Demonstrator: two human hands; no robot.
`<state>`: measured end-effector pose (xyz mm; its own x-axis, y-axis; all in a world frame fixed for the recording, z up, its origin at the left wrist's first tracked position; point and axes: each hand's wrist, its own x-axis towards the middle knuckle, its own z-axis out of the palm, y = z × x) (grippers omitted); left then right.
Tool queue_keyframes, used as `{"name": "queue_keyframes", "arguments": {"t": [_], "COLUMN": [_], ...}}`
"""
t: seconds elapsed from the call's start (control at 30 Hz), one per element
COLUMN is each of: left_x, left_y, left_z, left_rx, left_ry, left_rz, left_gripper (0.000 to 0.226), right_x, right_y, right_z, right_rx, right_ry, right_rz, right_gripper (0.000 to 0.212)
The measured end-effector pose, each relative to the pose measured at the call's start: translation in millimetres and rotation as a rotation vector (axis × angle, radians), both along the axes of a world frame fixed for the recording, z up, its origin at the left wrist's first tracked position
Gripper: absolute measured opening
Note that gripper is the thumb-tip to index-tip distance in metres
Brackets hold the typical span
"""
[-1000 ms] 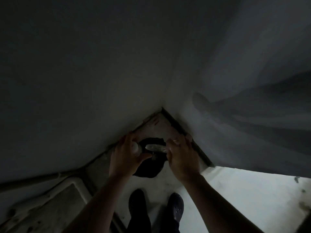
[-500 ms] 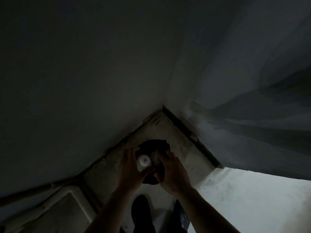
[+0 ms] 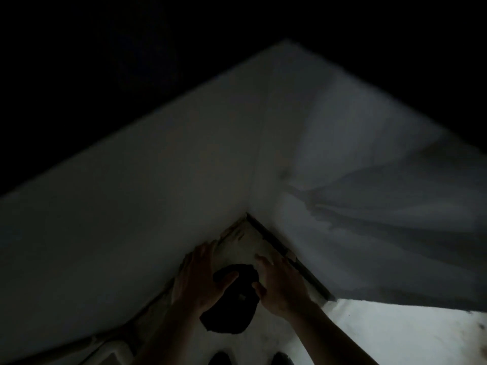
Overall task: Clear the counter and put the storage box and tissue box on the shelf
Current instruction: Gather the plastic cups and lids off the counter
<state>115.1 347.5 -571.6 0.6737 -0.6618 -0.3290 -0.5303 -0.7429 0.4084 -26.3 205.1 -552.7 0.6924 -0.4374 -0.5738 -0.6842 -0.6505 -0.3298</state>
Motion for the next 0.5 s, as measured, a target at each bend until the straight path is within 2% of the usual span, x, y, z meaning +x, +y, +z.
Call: {"name": "queue_keyframes", "arguments": {"t": [0.07,0.17,0.23,0.4,0.5], "left_x": [4.3,8.5,10.0,0.5,-15.0], "left_y": [-8.7,-20.4,-25.1,-38.5,-40.2], "left_z": [29.6,90.2,122.8,215.2,263.8], "left_rx": [0.001,-0.005,-0.056,-0.045,-0.130], "left_ry": [-0.045,-0.142,-0.204,-0.188,-0.238], "left_rz": [-0.067,-0.140,-0.156,-0.239,-0.192], "left_gripper": [0.110,0.120,0.116,0.106,0.096], "right_x": [4.5,5.4,3.3,-2.0,-7.1], "right_y": [-4.3,-12.7,-17.4,-27.6,-29.2], "right_z": [26.4,83.9,117.8,198.8,251.6], "right_rx": [-0.031,-0.072,-0.081,-0.087,-0.156], "right_ry": [-0.003,-0.028,-0.067,-0.102,-0.148], "right_rz": [-0.003,-0.023,-0.033,-0.053,-0.034], "right_gripper": [0.069,0.064,0.065,0.069,0.071]}}
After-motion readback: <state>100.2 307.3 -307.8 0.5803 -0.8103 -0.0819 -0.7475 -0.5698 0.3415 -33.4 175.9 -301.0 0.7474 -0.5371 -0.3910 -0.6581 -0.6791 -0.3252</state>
